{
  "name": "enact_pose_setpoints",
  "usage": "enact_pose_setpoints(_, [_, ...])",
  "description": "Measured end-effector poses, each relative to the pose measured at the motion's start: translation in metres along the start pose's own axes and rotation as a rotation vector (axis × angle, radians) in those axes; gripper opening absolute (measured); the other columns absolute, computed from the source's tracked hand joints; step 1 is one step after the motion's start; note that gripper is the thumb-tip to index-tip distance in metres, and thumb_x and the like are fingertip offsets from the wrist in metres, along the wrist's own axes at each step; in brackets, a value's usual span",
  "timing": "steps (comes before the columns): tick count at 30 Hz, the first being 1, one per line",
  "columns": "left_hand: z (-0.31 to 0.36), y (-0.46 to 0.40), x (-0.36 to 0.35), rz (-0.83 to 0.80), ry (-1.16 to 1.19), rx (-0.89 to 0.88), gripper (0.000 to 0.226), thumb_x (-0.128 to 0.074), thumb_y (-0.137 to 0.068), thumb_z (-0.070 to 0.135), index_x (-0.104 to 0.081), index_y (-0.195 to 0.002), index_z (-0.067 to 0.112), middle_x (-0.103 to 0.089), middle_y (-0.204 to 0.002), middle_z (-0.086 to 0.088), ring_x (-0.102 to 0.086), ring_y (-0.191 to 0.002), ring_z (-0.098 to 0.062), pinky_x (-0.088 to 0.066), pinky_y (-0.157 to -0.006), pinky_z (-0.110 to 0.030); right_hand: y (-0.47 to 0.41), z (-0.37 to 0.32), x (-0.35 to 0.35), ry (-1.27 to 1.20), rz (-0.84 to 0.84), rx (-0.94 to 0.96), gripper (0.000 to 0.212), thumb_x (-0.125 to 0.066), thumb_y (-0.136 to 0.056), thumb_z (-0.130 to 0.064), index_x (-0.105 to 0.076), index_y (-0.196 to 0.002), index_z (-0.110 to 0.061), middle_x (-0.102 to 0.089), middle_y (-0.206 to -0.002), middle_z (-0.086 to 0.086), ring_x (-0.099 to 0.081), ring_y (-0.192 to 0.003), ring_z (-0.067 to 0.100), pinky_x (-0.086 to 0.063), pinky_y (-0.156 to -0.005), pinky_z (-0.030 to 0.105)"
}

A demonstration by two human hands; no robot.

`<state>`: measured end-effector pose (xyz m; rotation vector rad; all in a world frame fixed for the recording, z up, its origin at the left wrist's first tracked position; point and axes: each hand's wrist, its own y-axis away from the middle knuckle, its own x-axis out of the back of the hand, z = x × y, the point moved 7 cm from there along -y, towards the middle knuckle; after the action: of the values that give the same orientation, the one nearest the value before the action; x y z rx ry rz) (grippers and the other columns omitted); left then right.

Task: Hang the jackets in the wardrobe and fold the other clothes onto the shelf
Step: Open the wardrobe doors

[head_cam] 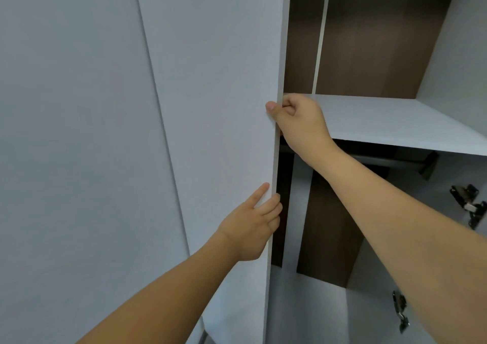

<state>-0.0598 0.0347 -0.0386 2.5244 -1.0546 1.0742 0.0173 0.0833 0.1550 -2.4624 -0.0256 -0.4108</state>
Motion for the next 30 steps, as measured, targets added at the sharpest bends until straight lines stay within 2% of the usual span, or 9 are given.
enact_pose_setpoints(3, [0.001,0.042,0.004,0.045,-0.004,-0.024,0.052,-0.052,-0.091,0.035,-0.054,-0.138,0.014,-0.043,-0.15,-0.015,-0.025,-0.145,-0.035,0.016,-0.115,-0.061,0.023,-0.027,-0.016,0.002,-0.049,0.055,0.027,-0.058,-0.097,-0.032,-0.068,-0.094,-0.007,-0.071,-0.081,0.004,-0.065,-0.072,0.014,-0.055,-0.067,0.029])
enact_pose_setpoints(5, [0.0,0.067,0.007,0.079,-0.011,-0.03,0.05,-0.053,-0.09,0.034,-0.056,-0.136,0.014,-0.046,-0.147,-0.015,-0.028,-0.143,-0.034,0.01,-0.117,-0.061,0.035,-0.04,-0.028,-0.003,-0.083,0.081,0.029,-0.054,-0.099,-0.034,-0.071,-0.103,-0.011,-0.073,-0.096,0.005,-0.068,-0.088,0.016,-0.058,-0.082,0.035])
enact_pose_setpoints(12, [-0.014,0.145,0.016,0.148,-0.044,-0.074,0.042,-0.051,-0.087,0.026,-0.062,-0.126,0.014,-0.054,-0.135,-0.011,-0.034,-0.137,-0.031,0.0,-0.117,-0.064,0.07,-0.074,-0.076,-0.075,-0.112,0.218,0.03,-0.052,-0.101,-0.025,-0.064,-0.127,-0.016,-0.068,-0.118,-0.007,-0.062,-0.11,0.003,-0.051,-0.099,0.031])
enact_pose_setpoints(15, [-0.024,0.175,0.019,0.151,-0.066,-0.092,0.041,-0.047,-0.087,0.023,-0.062,-0.126,0.016,-0.054,-0.131,-0.008,-0.038,-0.135,-0.029,-0.005,-0.117,-0.066,0.076,-0.095,-0.103,-0.031,-0.146,0.322,0.045,-0.05,-0.102,-0.025,-0.043,-0.146,-0.023,-0.052,-0.141,-0.012,-0.046,-0.128,-0.004,-0.039,-0.109,0.023])
enact_pose_setpoints(17, [-0.029,0.194,0.019,0.148,-0.085,-0.091,0.042,-0.048,-0.087,0.022,-0.061,-0.127,0.017,-0.054,-0.129,-0.006,-0.04,-0.134,-0.028,-0.007,-0.116,-0.066,0.078,-0.107,-0.121,0.04,-0.167,0.39,0.06,-0.048,-0.102,-0.028,-0.019,-0.156,-0.028,-0.026,-0.159,-0.011,-0.025,-0.144,0.001,-0.028,-0.118,0.03])
enact_pose_setpoints(20, [-0.037,0.224,0.014,0.12,-0.091,-0.061,0.042,-0.051,-0.086,0.021,-0.062,-0.126,0.018,-0.056,-0.127,-0.002,-0.042,-0.133,-0.025,-0.008,-0.117,-0.065,0.085,-0.131,-0.146,0.225,-0.138,0.593,0.067,-0.047,-0.103,-0.027,-0.007,-0.156,-0.028,-0.001,-0.164,-0.006,-0.004,-0.149,0.005,-0.017,-0.119,0.035])
enact_pose_setpoints(24, [-0.051,0.261,0.005,0.059,-0.092,0.007,0.042,-0.048,-0.086,0.02,-0.063,-0.124,0.018,-0.058,-0.127,-0.002,-0.044,-0.131,-0.025,-0.007,-0.119,-0.061,0.086,-0.154,-0.178,0.588,-0.091,0.826,0.054,-0.042,-0.104,-0.039,-0.027,-0.154,-0.027,-0.01,-0.164,0.009,-0.009,-0.151,0.028,-0.017,-0.118,0.054])
enact_pose_setpoints(27, [-0.069,0.29,-0.004,-0.028,-0.082,0.07,0.047,-0.041,-0.084,0.019,-0.064,-0.125,0.017,-0.057,-0.136,-0.008,-0.042,-0.137,-0.026,-0.015,-0.12,-0.056,0.081,-0.167,-0.205,0.745,-0.098,0.862,0.056,-0.037,-0.102,-0.051,-0.025,-0.153,-0.033,-0.011,-0.164,0.008,-0.008,-0.151,0.031,-0.013,-0.118,0.058])
enact_pose_setpoints(30, [-0.091,0.308,-0.003,-0.089,-0.092,0.154,0.05,-0.043,-0.082,0.021,-0.064,-0.126,0.012,-0.052,-0.144,-0.014,-0.037,-0.142,-0.031,-0.024,-0.118,-0.053,0.08,-0.177,-0.232,0.719,-0.152,0.841,0.06,-0.037,-0.1,-0.051,-0.019,-0.155,-0.032,-0.006,-0.164,0.005,-0.007,-0.151,0.029,-0.011,-0.119,0.057])
